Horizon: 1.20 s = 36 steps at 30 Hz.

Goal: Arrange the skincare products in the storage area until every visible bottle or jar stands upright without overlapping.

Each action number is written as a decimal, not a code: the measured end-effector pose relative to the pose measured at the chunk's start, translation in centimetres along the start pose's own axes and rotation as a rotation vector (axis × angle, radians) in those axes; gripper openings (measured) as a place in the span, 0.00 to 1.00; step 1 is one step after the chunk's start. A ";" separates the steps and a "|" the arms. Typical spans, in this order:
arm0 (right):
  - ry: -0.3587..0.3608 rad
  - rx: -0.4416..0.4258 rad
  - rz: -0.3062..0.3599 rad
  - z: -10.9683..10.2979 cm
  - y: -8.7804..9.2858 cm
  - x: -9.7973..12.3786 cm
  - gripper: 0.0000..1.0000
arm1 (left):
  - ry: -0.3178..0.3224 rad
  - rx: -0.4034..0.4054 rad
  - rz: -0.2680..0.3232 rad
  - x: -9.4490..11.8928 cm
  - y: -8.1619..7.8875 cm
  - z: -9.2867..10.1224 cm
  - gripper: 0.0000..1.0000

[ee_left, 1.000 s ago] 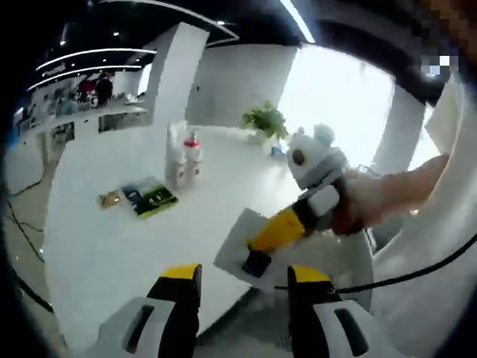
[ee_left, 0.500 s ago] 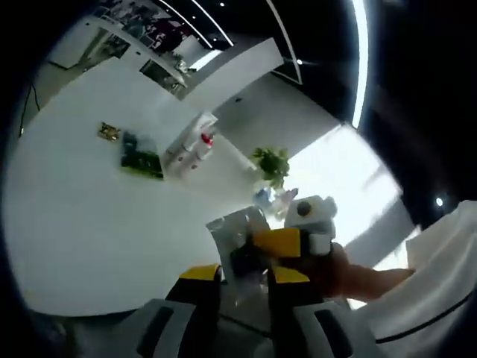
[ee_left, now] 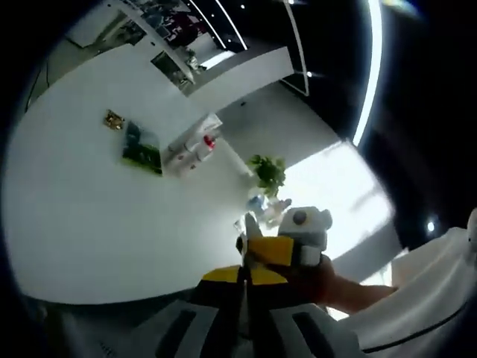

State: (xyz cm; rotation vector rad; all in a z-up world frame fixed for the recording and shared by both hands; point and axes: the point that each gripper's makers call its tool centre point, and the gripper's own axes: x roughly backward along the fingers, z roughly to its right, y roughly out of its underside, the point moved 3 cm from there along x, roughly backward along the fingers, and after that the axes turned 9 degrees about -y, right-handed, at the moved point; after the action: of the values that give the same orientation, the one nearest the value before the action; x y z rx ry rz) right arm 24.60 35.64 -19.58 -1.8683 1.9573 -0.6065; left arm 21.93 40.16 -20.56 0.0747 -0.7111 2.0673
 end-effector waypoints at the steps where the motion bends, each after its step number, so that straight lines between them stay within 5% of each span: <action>1: 0.002 0.003 -0.001 0.0 -0.1 0.0 0.06 | -0.002 -0.003 0.001 0.1 -0.1 0.0 0.01; 10: -0.027 -0.018 0.036 -0.3 -1.7 0.5 0.04 | 0.041 -0.003 -0.042 0.8 -0.6 0.3 0.01; 12: -0.012 0.073 0.024 -0.5 -1.7 0.4 0.03 | 0.052 -0.003 -0.049 0.8 -0.6 0.3 0.02; 14: -0.059 0.019 0.043 -1.2 -1.7 0.2 0.02 | 0.042 -0.029 -0.046 0.8 -0.6 0.1 0.05; 20: -0.087 0.000 0.019 -1.3 -0.8 -0.2 0.02 | 0.044 -0.041 0.080 1.3 -2.3 0.0 0.15; 24: -0.081 -0.001 0.033 -1.1 -0.8 -0.3 0.02 | 0.085 0.000 0.097 1.7 -2.9 0.1 0.03; 31: -0.095 -0.001 0.043 -1.0 -0.9 -0.4 0.05 | 0.107 0.033 0.108 2.0 -3.3 0.2 0.01; 36: -0.114 -0.012 -0.018 -1.3 0.3 -0.7 0.08 | 0.112 0.079 0.144 2.3 -4.1 -0.3 0.01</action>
State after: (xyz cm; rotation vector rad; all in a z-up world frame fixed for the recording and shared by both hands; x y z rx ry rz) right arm 23.70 36.37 -18.66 -1.8858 1.8774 -0.4829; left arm 23.95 43.70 -18.17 -0.0483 -0.5811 2.2181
